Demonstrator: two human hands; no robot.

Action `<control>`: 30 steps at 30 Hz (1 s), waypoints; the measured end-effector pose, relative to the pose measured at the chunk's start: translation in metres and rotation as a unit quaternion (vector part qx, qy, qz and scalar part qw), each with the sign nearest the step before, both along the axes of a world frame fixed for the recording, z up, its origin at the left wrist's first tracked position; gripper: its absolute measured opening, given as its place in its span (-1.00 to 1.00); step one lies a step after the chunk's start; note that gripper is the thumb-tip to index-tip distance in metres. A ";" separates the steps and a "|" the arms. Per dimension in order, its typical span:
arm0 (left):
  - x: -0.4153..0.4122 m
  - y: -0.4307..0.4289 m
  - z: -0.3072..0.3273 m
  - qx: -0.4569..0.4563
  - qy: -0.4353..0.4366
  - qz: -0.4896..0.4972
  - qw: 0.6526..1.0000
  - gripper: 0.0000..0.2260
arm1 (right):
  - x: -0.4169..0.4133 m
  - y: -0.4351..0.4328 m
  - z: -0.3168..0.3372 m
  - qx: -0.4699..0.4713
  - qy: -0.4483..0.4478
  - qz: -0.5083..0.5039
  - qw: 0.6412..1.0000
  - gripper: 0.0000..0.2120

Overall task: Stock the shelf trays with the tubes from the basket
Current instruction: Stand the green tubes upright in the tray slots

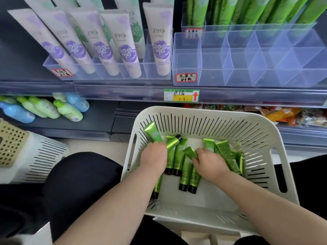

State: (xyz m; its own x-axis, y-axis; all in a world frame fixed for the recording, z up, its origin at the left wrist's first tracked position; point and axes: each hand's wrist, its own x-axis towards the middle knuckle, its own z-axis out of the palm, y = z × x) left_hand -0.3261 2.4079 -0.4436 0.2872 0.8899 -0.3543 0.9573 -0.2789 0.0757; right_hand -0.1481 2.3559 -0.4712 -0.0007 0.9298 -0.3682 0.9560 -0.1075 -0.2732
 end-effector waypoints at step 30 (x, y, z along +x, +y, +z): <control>0.053 -0.006 0.102 0.102 -0.333 0.048 0.936 -0.78 | 0.056 -0.007 0.128 0.251 0.062 -0.056 0.964 -0.80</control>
